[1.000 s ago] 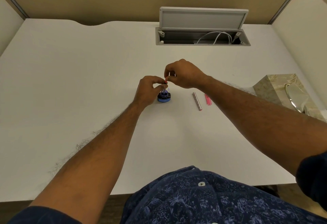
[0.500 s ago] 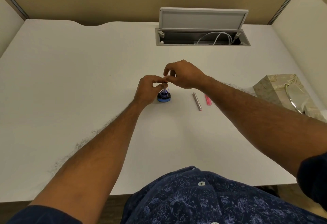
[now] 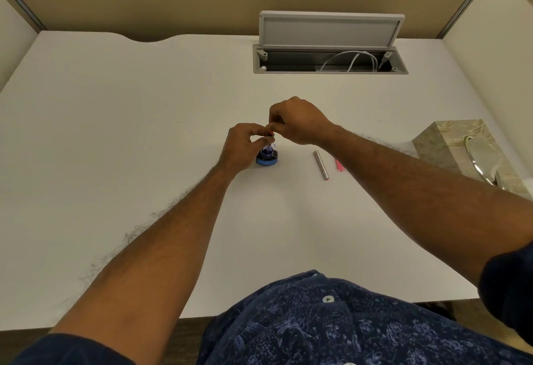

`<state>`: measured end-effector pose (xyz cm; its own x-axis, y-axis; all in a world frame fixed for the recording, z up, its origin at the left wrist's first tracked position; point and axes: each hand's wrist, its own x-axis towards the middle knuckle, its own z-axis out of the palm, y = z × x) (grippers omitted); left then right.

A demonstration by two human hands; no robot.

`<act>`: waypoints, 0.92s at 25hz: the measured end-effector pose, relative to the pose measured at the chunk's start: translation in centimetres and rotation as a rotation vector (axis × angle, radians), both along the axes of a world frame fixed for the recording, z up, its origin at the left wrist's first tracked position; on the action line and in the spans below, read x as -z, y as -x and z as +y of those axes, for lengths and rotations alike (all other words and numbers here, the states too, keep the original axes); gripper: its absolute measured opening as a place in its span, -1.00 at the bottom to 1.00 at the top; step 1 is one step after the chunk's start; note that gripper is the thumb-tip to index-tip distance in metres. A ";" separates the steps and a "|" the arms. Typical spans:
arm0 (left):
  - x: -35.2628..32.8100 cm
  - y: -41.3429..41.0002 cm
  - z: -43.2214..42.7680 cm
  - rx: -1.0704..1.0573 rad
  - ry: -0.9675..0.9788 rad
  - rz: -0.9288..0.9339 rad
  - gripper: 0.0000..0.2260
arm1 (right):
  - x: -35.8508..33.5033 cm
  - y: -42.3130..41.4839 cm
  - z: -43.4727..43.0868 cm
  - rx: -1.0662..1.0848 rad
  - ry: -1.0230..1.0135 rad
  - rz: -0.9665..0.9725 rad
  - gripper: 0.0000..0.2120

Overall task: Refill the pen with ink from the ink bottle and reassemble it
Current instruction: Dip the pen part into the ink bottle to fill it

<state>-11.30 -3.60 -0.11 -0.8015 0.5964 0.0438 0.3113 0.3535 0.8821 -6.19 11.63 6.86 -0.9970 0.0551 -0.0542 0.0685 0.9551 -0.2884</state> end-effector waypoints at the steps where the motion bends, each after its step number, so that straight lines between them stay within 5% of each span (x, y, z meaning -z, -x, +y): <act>1: 0.0 0.0 0.0 0.000 -0.002 -0.003 -0.87 | 0.0 0.0 0.0 0.005 -0.019 0.003 -0.81; 8: 0.0 -0.1 0.0 0.003 -0.012 -0.008 -0.86 | 0.0 0.1 0.1 0.038 -0.059 -0.004 -0.70; 13: -0.2 0.2 -0.2 0.003 -0.007 0.000 -0.86 | -0.3 -0.2 0.5 -0.025 0.103 -0.010 -0.82; 23: 0.2 0.1 -0.1 -0.010 -0.012 -0.002 -0.88 | 0.0 -0.2 0.4 -0.007 0.009 0.027 -0.81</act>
